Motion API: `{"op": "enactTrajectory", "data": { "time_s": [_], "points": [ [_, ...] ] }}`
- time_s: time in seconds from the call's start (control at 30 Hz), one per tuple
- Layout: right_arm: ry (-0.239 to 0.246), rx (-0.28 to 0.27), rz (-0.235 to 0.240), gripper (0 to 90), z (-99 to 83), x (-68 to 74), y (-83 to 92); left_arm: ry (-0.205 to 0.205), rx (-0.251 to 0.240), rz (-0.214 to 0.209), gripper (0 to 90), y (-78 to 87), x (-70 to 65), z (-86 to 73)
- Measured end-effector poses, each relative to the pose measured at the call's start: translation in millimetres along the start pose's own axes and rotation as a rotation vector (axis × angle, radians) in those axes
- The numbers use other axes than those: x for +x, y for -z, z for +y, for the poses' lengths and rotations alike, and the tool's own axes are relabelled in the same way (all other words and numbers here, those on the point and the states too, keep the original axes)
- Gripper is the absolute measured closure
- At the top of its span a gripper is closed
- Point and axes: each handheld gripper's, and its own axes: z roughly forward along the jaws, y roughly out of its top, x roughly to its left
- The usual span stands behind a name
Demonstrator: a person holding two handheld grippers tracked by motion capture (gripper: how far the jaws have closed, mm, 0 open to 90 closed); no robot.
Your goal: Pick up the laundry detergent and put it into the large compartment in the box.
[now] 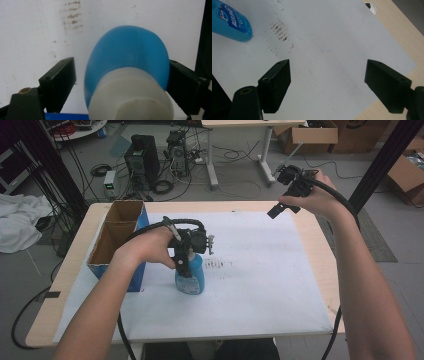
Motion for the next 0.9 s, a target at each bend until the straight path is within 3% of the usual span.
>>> {"op": "enactTrajectory", "data": {
  "time_s": [0.9],
  "points": [
    [-0.001, 0.011, 0.000, 21.2, -1.9, -0.7, -1.2, -0.032, -0.008, 0.006, 24.5, -3.4, -0.9, -0.4]
  ]
}}
